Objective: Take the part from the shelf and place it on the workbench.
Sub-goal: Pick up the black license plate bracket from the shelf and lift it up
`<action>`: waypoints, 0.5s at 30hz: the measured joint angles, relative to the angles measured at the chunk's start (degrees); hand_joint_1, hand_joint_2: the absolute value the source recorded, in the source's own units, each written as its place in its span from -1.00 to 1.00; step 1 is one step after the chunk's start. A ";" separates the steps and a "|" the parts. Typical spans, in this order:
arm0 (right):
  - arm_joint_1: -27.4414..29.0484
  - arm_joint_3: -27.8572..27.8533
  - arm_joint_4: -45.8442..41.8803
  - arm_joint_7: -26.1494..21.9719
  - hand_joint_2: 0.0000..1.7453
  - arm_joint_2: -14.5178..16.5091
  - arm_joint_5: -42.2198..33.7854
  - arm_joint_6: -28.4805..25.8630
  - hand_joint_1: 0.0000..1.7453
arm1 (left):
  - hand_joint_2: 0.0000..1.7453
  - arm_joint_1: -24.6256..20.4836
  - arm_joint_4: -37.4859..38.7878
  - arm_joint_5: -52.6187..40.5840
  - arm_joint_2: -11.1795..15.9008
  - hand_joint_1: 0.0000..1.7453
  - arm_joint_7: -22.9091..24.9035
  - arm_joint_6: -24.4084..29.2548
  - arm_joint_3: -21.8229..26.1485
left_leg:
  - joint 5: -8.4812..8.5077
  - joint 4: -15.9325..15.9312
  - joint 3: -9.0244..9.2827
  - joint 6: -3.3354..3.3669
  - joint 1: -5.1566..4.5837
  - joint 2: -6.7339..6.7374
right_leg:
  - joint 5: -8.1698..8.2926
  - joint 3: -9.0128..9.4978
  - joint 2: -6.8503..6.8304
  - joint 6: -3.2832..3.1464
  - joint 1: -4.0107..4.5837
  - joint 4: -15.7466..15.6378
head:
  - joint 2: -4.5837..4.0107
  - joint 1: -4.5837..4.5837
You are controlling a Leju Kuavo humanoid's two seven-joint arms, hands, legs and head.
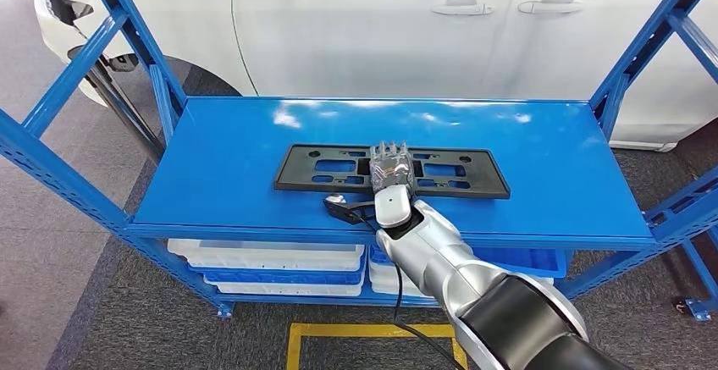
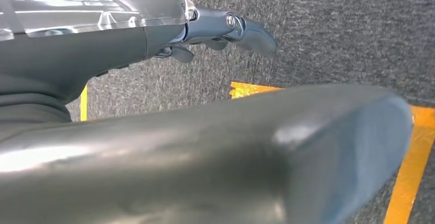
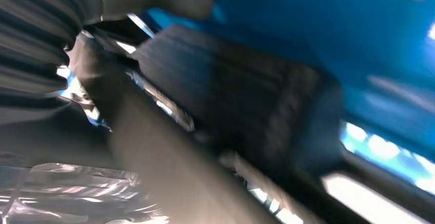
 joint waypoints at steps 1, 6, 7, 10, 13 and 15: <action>0.06 -0.08 0.01 0.50 1.00 -0.16 0.01 0.33 0.30 | -1.00 0.01 0.00 -0.02 0.01 -1.00 -0.09 0.00 0.00 | 1.68 -2.05 0.86 0.07 0.00 0.00 | -0.07 0.05 0.03 0.07 0.01 0.08 | 0.00 0.00; -0.02 -0.27 -0.03 1.38 1.00 -0.63 0.01 0.80 1.00 | -1.00 -0.18 0.00 -0.07 0.02 -1.00 -0.24 0.01 -0.02 | 7.34 -16.07 7.37 1.38 -0.45 -0.04 | -0.41 0.03 0.23 1.04 0.29 0.47 | 0.00 0.00; -0.08 -0.31 -0.04 1.54 1.00 -0.72 0.01 1.00 1.00 | -1.00 -0.18 0.00 -0.08 0.02 -1.00 -0.24 0.03 -0.02 | 7.43 -16.16 7.37 1.64 -0.51 -0.05 | -0.37 0.03 0.27 1.33 0.30 0.41 | 0.00 0.00; -0.15 -0.55 -0.05 1.75 1.00 -0.98 0.01 1.91 1.00 | -1.00 -0.28 0.02 -0.12 -0.18 -1.00 -0.22 0.17 -0.03 | 7.78 -16.69 7.63 2.53 -0.06 0.10 | -1.91 -0.76 0.21 2.26 0.23 2.45 | 0.00 0.01; 0.21 -1.08 0.00 1.71 1.00 -1.39 -0.01 2.30 1.00 | -1.00 -0.44 0.02 -0.22 -0.24 -1.00 -0.20 0.40 -0.07 | 7.88 -16.75 7.51 2.99 0.00 0.17 | -7.20 -6.08 0.05 2.85 -0.05 13.46 | 0.00 0.01; 0.47 -1.26 0.02 1.70 1.00 -1.63 -0.01 2.28 0.98 | -1.00 -0.46 0.02 -0.38 -0.24 -1.00 -0.14 0.45 -0.10 | 7.79 -16.61 7.50 2.98 -0.03 0.12 | -7.82 -8.30 0.00 2.98 -0.21 17.66 | 0.00 0.01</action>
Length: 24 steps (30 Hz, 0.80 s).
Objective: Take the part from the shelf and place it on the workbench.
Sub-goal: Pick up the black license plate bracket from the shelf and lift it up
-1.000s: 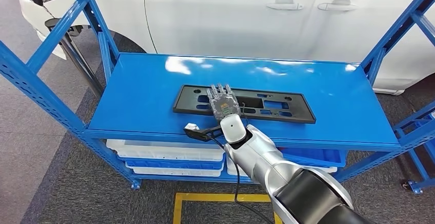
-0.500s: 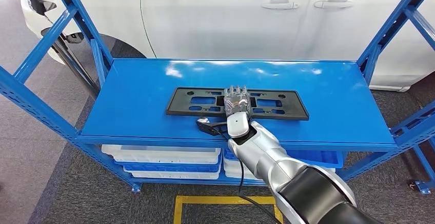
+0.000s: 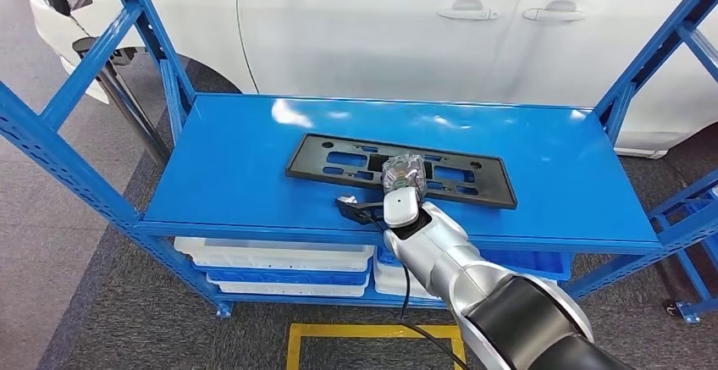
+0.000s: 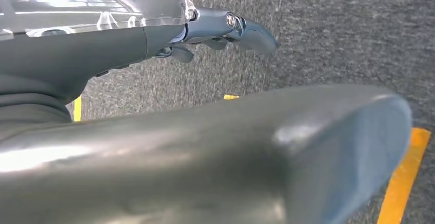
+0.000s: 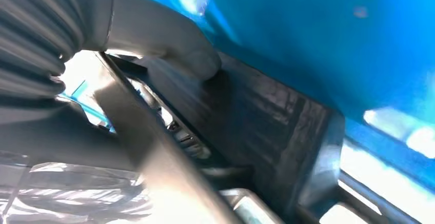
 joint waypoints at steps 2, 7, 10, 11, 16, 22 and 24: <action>-0.07 -0.16 -0.04 0.03 1.00 -0.15 0.00 -0.08 0.97 | -1.00 -0.08 0.00 -0.19 -0.05 -1.00 0.04 -0.09 -0.09 | -0.23 0.13 0.25 -0.14 0.00 -0.08 | 3.54 2.39 -0.06 -0.19 -0.07 -5.13 | 0.00 0.00; -0.28 -0.87 -0.19 0.01 1.00 -0.37 0.02 -0.48 0.98 | -1.00 -0.56 0.00 -0.63 -0.23 -1.00 -0.79 -0.36 -0.43 | -0.76 0.33 0.48 -1.35 -0.29 -0.24 | 7.47 7.94 -0.06 -1.35 0.41 -16.94 | 0.00 -0.01; -0.40 -1.24 -0.37 0.03 1.00 -0.48 0.02 -0.75 0.96 | -1.00 -0.76 0.00 -0.87 -0.21 -1.00 -1.48 -0.11 -0.64 | -2.02 1.81 -0.01 -2.26 -0.07 -0.19 | 7.73 8.44 -0.14 -2.35 0.13 -17.71 | 0.00 0.00; -0.40 -1.32 -0.41 0.04 1.00 -0.54 0.02 -0.83 0.95 | -1.00 -0.79 0.00 -0.89 -0.20 -1.00 -1.57 -0.05 -0.73 | -3.41 4.14 -1.03 -2.49 0.00 -0.17 | 7.83 8.60 -0.19 -2.59 -0.01 -17.96 | 0.00 0.00; -0.13 -1.64 -0.43 0.01 1.00 -0.80 0.03 -1.65 0.96 | 1.00 -0.80 0.00 -1.43 -0.20 -1.00 -4.17 0.68 -1.49 | -7.00 15.81 -6.98 -3.15 0.20 -0.12 | 7.65 8.70 -0.14 -2.80 0.14 -17.85 | 0.00 -0.01; -0.05 -2.98 -0.43 -0.49 1.00 -1.61 -0.01 -3.63 0.96 | 1.00 -1.32 0.00 -1.47 -0.19 -1.00 -5.31 0.61 -2.05 | -0.44 0.66 -0.24 -1.64 -0.27 -0.13 | 7.26 8.45 -0.02 -1.46 0.41 -17.15 | 0.00 0.00; -0.01 -3.71 -0.61 -1.42 1.00 -1.80 -0.25 -5.53 0.96 | 1.00 -1.34 0.00 -1.33 -0.23 -1.00 -5.50 -0.09 -2.29 | -0.17 0.50 -0.35 -0.95 -0.16 -0.11 | 7.14 8.29 -0.01 -0.82 0.30 -16.98 | 0.00 0.00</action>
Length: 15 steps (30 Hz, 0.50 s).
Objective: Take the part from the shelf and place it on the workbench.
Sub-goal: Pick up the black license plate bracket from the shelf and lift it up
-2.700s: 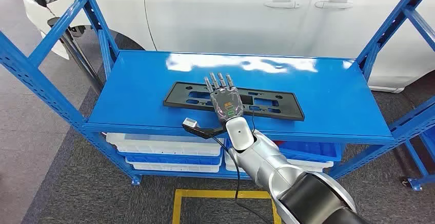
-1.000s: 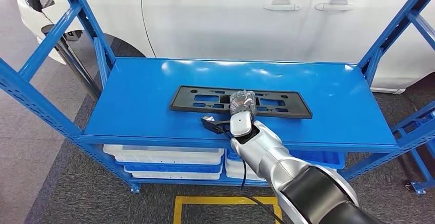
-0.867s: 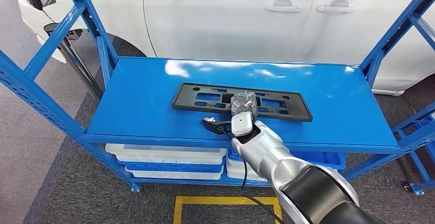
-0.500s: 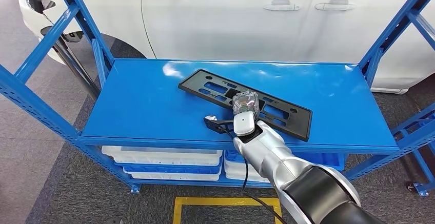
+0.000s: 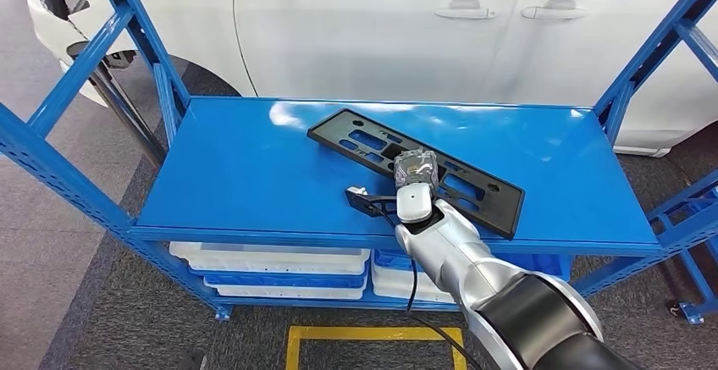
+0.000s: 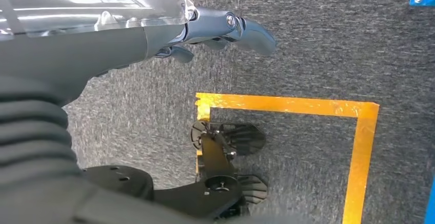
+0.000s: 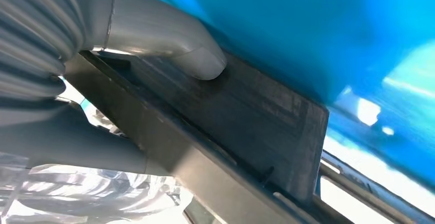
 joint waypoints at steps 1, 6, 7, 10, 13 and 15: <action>0.01 -0.51 -0.29 -0.78 1.00 -0.06 -0.43 -1.86 0.96 | 1.00 -0.05 -0.01 0.22 -0.02 -1.00 -0.29 -0.43 -0.09 | 0.15 -0.14 0.00 0.37 0.10 0.05 | -0.72 -0.45 -0.02 0.28 -0.07 0.95 | 0.00 0.00; 0.32 -4.69 -5.38 -7.86 1.00 -0.67 -5.17 -16.04 0.96 | 1.00 -0.02 -0.01 2.37 -0.04 -1.00 -1.98 -2.53 -0.06 | 0.27 -0.27 -0.13 1.07 0.15 0.17 | -7.87 -8.46 -0.08 1.12 -0.43 17.43 | 0.00 -0.01; 0.37 -5.63 -6.78 -8.75 1.00 -0.83 -5.54 -16.63 0.96 | 1.00 0.05 0.00 2.56 -0.05 -1.00 -2.13 -2.72 -0.04 | 0.18 -0.23 -0.04 1.06 0.14 0.12 | -7.02 -8.52 -0.09 1.12 -0.49 17.32 | 0.00 -0.01; 0.51 -7.82 -10.26 -9.66 1.00 -1.19 -5.72 -16.66 0.96 | 1.00 0.13 0.00 2.77 -0.15 -1.00 -2.26 -2.94 -0.03 | -0.35 0.06 0.34 0.67 0.03 -0.18 | -0.95 -3.34 -0.16 0.62 -0.51 5.97 | 0.00 0.00; 0.89 -8.89 -12.30 -9.97 1.00 -1.38 -5.61 -16.70 0.96 | 1.00 0.09 0.00 2.80 -0.16 -1.00 -2.30 -2.97 -0.03 | -0.70 0.30 0.19 -0.11 -0.21 -0.23 | 0.31 -1.09 -0.08 -0.02 -0.17 0.53 | 0.00 -0.01; 1.30 -9.29 -13.19 -10.03 1.00 -1.49 -5.58 -16.70 0.96 | 1.00 0.11 -0.01 2.83 -0.13 -1.00 -2.31 -2.96 -0.03 | -0.94 0.31 0.21 -0.74 -0.10 -0.19 | 0.41 -1.05 -0.01 -0.62 -0.25 0.25 | 0.00 -0.01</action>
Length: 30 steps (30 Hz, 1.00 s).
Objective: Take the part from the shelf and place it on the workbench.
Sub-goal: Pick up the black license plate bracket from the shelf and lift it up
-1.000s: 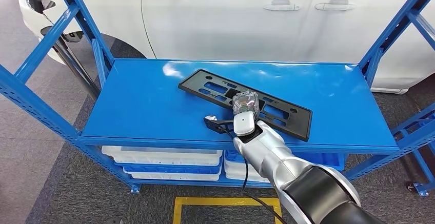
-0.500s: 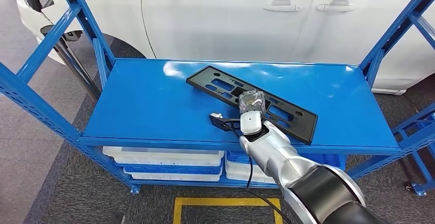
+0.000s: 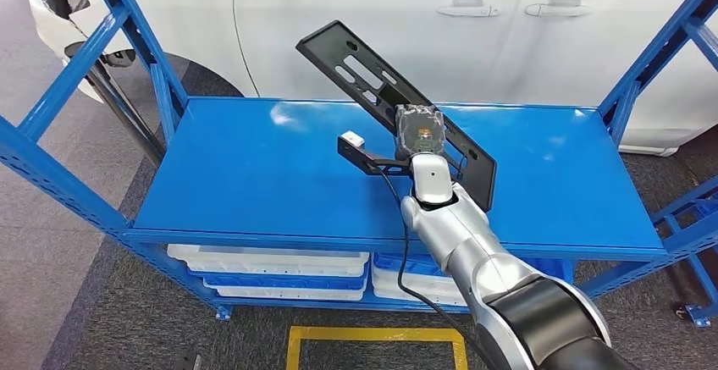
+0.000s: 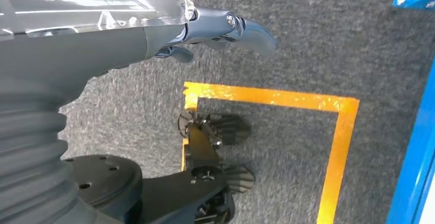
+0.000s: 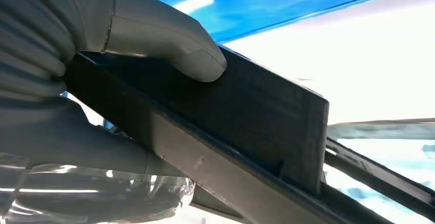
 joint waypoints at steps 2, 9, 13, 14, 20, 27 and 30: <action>0.12 -0.25 -0.70 -0.02 1.00 -0.07 0.00 -0.03 0.96 | 1.00 -0.03 -0.01 0.02 0.04 -1.00 -0.02 0.03 0.00 | -1.69 2.36 -0.96 -0.58 0.10 0.08 | 0.12 0.28 -0.01 -0.67 -0.26 -0.42 | 0.00 0.00; 7.08 -3.74 -15.09 -26.73 1.00 -0.70 -27.65 -9.54 0.96 | 1.00 0.44 0.00 1.58 0.17 -1.00 -1.09 -0.21 0.62 | -2.65 11.30 -6.49 -0.97 0.28 0.15 | -0.69 0.82 0.01 -1.01 -0.04 -0.09 | 0.00 0.00; 14.60 -6.83 -39.58 -42.90 1.00 -2.05 -63.51 2.28 0.96 | 1.00 1.40 0.00 2.03 0.39 -1.00 -1.26 1.17 0.96 | 1.05 0.79 -1.59 0.13 -0.09 0.00 | -1.47 1.14 -0.32 -0.11 0.21 0.25 | 0.00 0.01; 16.56 -7.45 -45.36 -44.68 1.00 -2.43 -72.34 8.53 0.96 | 1.00 1.78 0.00 2.20 0.39 -1.00 -1.61 1.80 1.02 | 0.92 0.57 -1.46 0.35 -0.19 -0.01 | -1.51 1.17 -0.32 0.16 0.26 0.24 | 0.00 0.01; 27.31 -7.83 -64.11 -50.81 1.00 -4.34 -103.34 43.96 0.96 | 1.00 2.88 0.00 3.72 0.60 -1.00 -4.48 2.06 1.88 | 0.94 -0.16 -0.88 2.06 0.22 0.25 | -8.31 -4.24 -0.19 1.61 -0.13 12.44 | 0.00 0.02; 38.10 -3.66 -72.96 -52.64 1.00 -4.30 -111.31 59.66 0.96 | 1.00 3.50 0.01 4.58 0.93 -1.00 -5.38 2.15 2.53 | 0.20 0.46 -0.55 1.06 -0.02 0.05 | -2.14 0.52 -0.32 1.23 -0.49 2.03 | 0.00 0.02; 39.08 -1.54 -75.04 -50.38 1.00 -3.96 -113.43 60.85 0.96 | 1.00 3.43 0.01 5.14 1.22 -1.00 -5.99 1.99 2.90 | -0.05 0.43 -0.34 0.05 -0.10 0.15 | -1.93 1.14 -0.11 0.31 -0.24 0.73 | 0.00 0.01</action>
